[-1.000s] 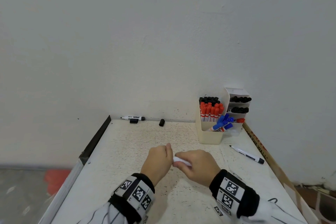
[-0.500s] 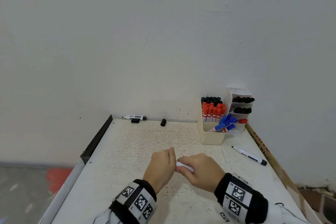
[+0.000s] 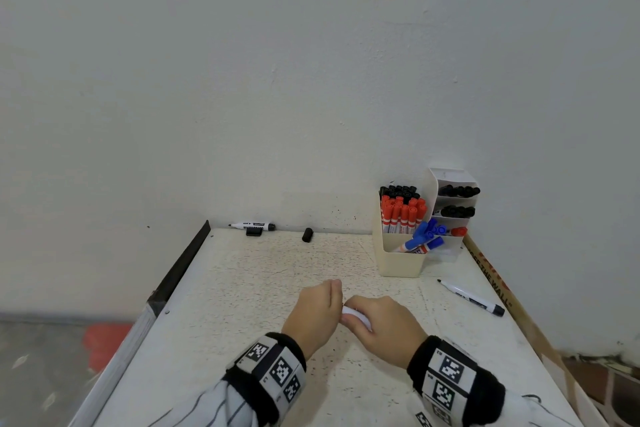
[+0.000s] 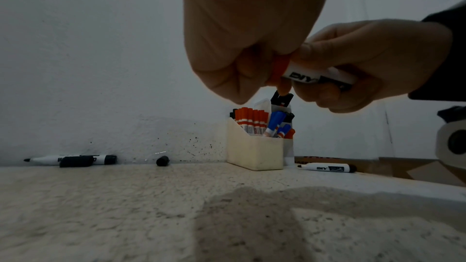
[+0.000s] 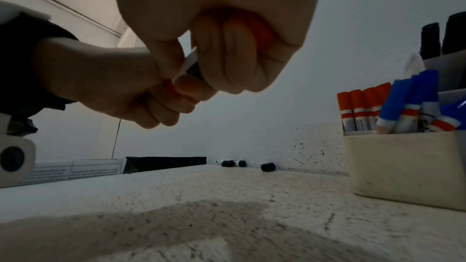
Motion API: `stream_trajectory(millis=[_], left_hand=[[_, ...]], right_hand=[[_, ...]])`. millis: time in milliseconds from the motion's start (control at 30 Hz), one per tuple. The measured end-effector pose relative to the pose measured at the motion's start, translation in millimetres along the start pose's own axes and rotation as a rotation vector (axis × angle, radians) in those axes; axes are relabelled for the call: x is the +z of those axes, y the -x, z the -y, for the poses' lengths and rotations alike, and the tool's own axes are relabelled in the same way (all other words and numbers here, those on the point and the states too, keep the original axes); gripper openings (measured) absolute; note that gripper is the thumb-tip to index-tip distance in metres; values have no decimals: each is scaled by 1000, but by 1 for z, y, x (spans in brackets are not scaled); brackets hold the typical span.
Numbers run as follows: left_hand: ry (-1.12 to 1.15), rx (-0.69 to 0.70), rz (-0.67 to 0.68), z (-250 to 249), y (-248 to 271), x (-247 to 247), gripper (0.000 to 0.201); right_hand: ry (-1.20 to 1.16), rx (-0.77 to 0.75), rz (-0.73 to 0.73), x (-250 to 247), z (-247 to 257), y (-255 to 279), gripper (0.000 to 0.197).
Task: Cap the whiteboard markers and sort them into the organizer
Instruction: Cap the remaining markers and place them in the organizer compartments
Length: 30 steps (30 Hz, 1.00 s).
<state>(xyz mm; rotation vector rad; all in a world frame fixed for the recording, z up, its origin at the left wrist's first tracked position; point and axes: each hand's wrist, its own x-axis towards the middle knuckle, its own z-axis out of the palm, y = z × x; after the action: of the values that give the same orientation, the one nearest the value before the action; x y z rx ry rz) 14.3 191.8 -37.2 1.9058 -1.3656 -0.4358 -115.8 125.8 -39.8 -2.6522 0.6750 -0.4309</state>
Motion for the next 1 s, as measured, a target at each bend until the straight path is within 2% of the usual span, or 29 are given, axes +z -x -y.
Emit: stream_trajectory(millis=[100, 200, 267, 333, 433, 533, 633, 733, 833, 933, 1000], left_hand=[[159, -11, 39, -2, -18, 0, 26], [234, -45, 82, -5, -42, -4, 30], [158, -87, 72, 1, -62, -6, 37], [12, -134, 87, 18, -84, -8, 41], [-163, -229, 186, 47, -118, -5, 42], [-324, -286, 250, 65, -144, -1, 47], [-398, -327, 254, 79, -160, 3, 51], [-440, -337, 252, 92, -175, 7, 54], [-443, -325, 211, 95, -187, 7, 48], [-461, -283, 216, 104, -198, 9, 48], [-485, -248, 208, 107, -201, 10, 45]], right_hand=[[110, 78, -38, -10, -3, -7, 31], [131, 167, -107, -23, -17, -12, 29], [-47, 248, -219, -34, -32, -13, 29], [-196, 266, -418, -47, -49, -11, 24], [-264, 270, -682, -70, -74, -7, 22], [-192, 314, -801, -89, -101, -7, 25], [-269, 330, -924, -98, -122, -11, 30], [-321, 387, -932, -96, -141, -20, 32], [-318, 418, -897, -87, -157, -28, 26], [-217, 446, -881, -80, -171, -36, 19], [-147, 459, -849, -76, -181, -40, 23]])
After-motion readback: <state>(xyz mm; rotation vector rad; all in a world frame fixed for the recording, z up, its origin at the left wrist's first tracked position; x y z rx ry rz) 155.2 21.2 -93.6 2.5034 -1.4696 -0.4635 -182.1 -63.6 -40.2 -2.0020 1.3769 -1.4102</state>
